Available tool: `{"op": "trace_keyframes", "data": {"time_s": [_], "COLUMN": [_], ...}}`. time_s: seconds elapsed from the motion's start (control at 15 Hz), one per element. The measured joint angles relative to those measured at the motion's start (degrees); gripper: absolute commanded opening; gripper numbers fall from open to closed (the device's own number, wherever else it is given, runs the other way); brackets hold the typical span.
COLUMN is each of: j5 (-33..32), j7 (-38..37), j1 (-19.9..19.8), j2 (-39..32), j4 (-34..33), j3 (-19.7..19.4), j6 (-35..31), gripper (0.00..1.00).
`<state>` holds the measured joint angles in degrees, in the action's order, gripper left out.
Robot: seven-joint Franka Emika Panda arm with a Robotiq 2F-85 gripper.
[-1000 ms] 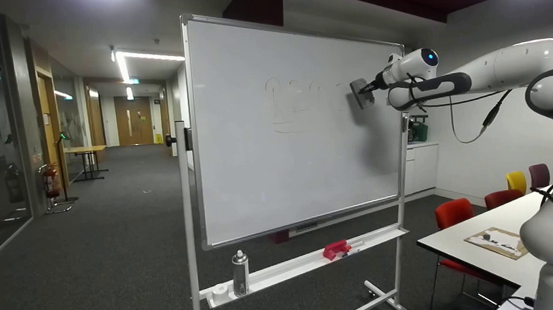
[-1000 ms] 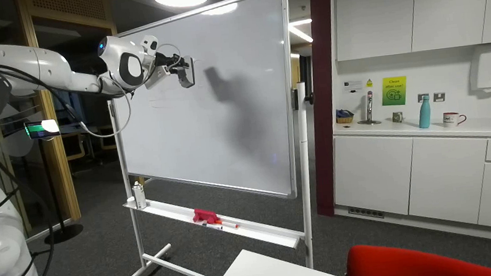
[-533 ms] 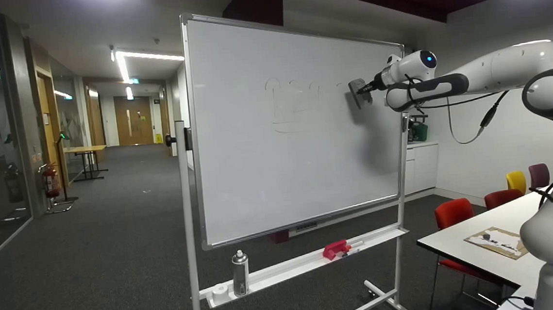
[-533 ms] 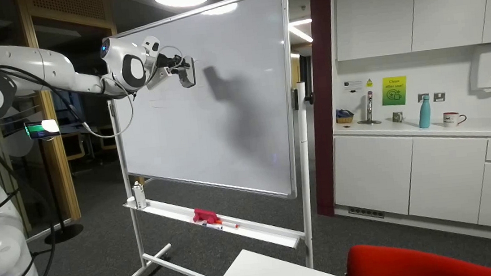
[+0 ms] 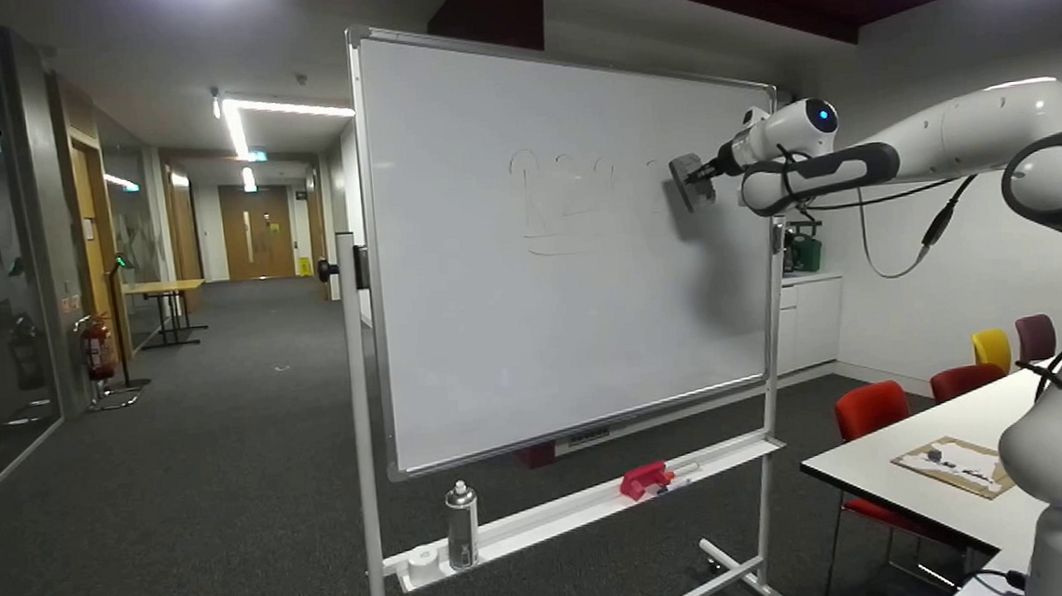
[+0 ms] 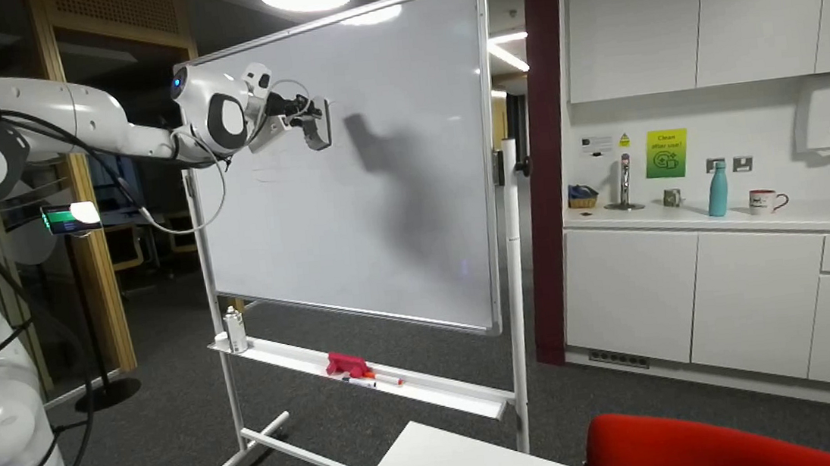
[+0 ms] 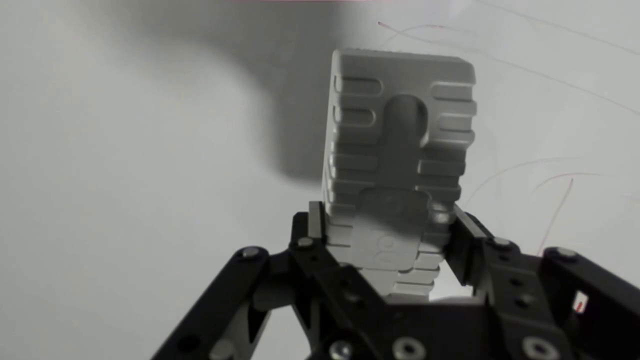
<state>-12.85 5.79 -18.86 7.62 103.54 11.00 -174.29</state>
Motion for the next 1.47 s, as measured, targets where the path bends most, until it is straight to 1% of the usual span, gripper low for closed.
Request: {"op": "trace_keyframes", "data": {"time_s": [0.2, 0.53, 0.8, 1.13, 1.47], "j5": [0.06, -0.01, -0.02, -0.08, -0.08], "j7": [0.23, 0.76, 1.52, 2.28, 2.38], "j1": [0.01, 6.92, 10.22, 11.99, 12.07], "j2": [-0.83, -2.78, -4.75, -8.06, -13.33], "j4": [-0.15, -2.41, -6.18, -12.56, -19.21], "j3": [-0.21, -7.08, -9.59, -10.98, -12.28], "j6": [-0.01, -0.01, -0.01, 0.00, 0.12], "gripper": [0.34, 0.34, 0.34, 0.34, 0.34]}}
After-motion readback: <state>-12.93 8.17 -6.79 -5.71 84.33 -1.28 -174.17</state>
